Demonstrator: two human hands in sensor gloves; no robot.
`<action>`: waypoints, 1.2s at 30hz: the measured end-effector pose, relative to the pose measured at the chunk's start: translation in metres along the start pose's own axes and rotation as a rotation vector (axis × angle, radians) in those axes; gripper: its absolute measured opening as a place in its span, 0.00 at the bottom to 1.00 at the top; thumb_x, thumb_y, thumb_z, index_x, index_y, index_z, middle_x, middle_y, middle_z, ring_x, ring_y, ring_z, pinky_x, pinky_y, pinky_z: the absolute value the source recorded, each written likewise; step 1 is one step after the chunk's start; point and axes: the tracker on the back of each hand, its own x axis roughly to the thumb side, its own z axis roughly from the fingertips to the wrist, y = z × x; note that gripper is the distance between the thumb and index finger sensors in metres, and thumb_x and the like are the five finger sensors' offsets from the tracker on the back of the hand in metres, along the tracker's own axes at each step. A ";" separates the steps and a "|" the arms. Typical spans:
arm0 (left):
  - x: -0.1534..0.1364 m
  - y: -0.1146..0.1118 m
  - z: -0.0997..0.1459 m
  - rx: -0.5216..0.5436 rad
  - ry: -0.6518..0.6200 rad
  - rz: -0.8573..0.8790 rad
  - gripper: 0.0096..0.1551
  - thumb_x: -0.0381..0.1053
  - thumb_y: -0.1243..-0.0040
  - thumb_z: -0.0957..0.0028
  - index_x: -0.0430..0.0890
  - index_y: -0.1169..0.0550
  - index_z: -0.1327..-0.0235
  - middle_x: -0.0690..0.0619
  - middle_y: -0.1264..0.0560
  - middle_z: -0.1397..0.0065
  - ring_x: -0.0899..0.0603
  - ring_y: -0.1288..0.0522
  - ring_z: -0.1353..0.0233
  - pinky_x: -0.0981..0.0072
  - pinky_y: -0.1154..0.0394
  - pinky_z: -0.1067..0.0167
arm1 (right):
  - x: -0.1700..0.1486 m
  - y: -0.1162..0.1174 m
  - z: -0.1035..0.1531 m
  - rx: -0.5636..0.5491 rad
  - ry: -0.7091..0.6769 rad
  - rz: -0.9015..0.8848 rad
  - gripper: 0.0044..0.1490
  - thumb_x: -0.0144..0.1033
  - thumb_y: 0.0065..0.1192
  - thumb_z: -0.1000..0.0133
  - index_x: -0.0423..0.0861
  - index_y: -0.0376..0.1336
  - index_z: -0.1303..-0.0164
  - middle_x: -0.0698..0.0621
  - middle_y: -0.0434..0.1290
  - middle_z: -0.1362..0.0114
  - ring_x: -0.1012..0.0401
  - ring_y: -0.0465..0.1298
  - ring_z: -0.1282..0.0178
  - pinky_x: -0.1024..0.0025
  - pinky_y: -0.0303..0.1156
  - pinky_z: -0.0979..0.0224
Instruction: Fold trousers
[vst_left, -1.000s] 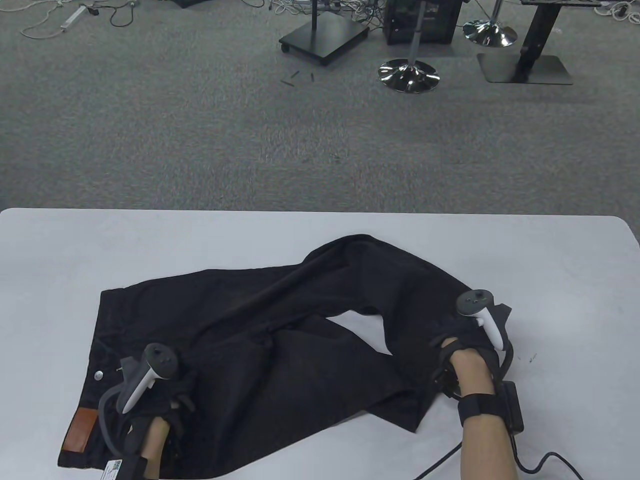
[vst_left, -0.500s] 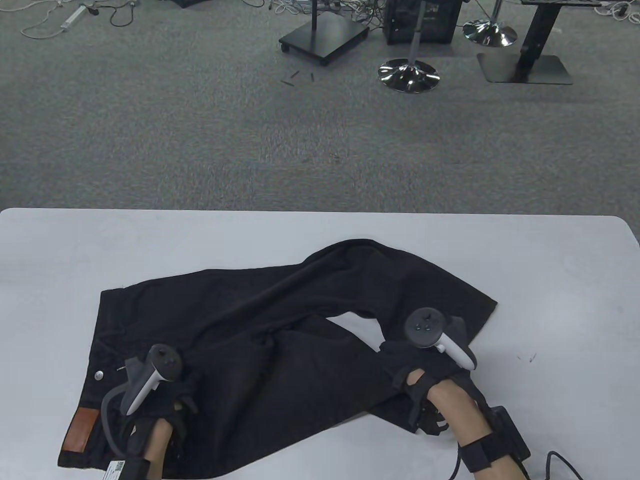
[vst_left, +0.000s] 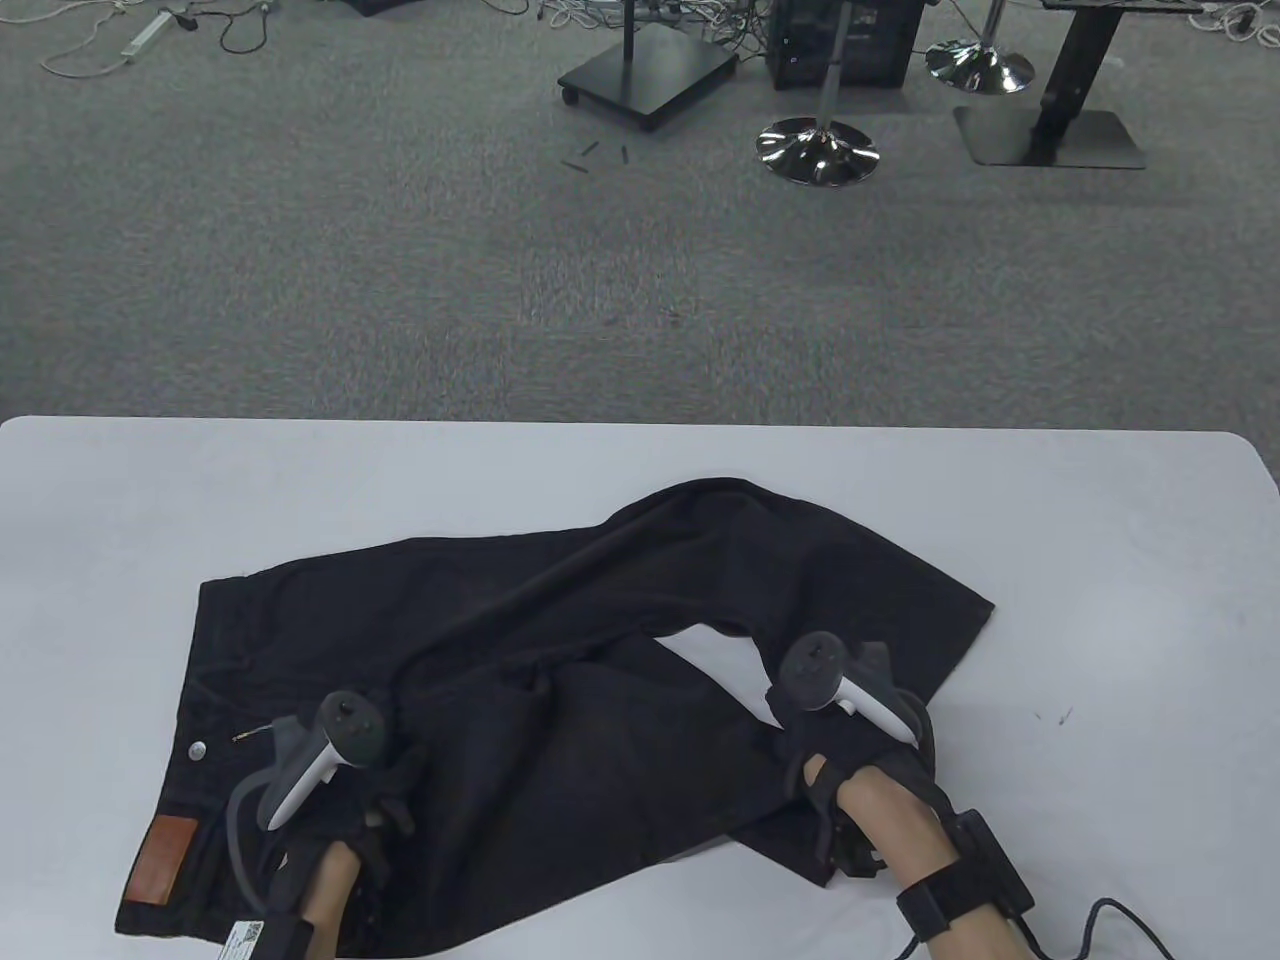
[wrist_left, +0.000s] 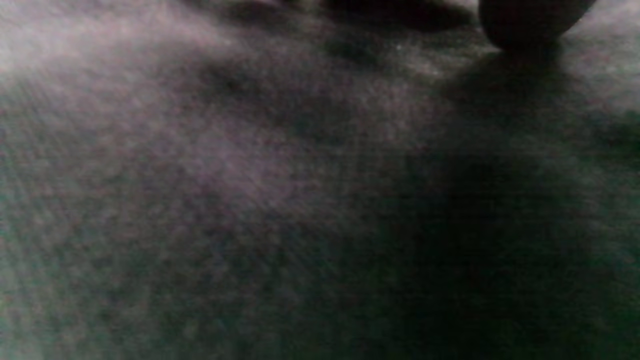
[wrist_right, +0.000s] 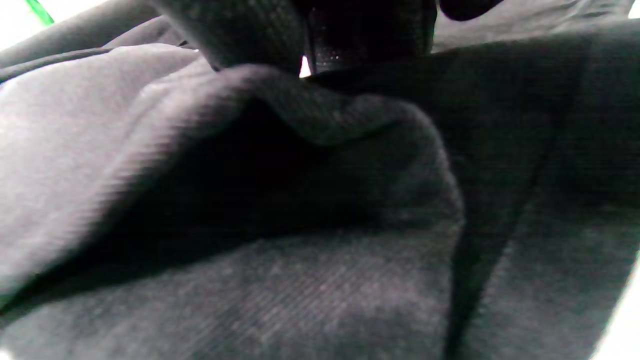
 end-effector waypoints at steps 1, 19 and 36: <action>0.000 0.000 -0.001 -0.006 0.009 -0.004 0.50 0.77 0.54 0.43 0.64 0.56 0.13 0.64 0.62 0.10 0.42 0.65 0.08 0.31 0.54 0.18 | -0.001 0.000 0.001 0.009 0.015 0.009 0.36 0.34 0.64 0.38 0.51 0.54 0.21 0.45 0.68 0.26 0.44 0.65 0.24 0.37 0.53 0.21; -0.011 0.001 -0.006 -0.018 0.042 0.018 0.49 0.77 0.54 0.42 0.64 0.57 0.13 0.64 0.64 0.11 0.43 0.67 0.09 0.31 0.57 0.17 | -0.043 -0.057 0.054 -0.270 0.011 -0.095 0.35 0.30 0.71 0.42 0.49 0.60 0.24 0.46 0.75 0.37 0.46 0.73 0.36 0.38 0.61 0.27; -0.014 0.001 -0.008 -0.025 0.045 0.029 0.50 0.76 0.53 0.42 0.64 0.57 0.13 0.64 0.65 0.11 0.42 0.68 0.09 0.30 0.58 0.18 | -0.073 -0.061 0.082 -0.015 0.025 -0.150 0.29 0.38 0.64 0.39 0.50 0.64 0.26 0.47 0.76 0.32 0.45 0.74 0.31 0.39 0.63 0.26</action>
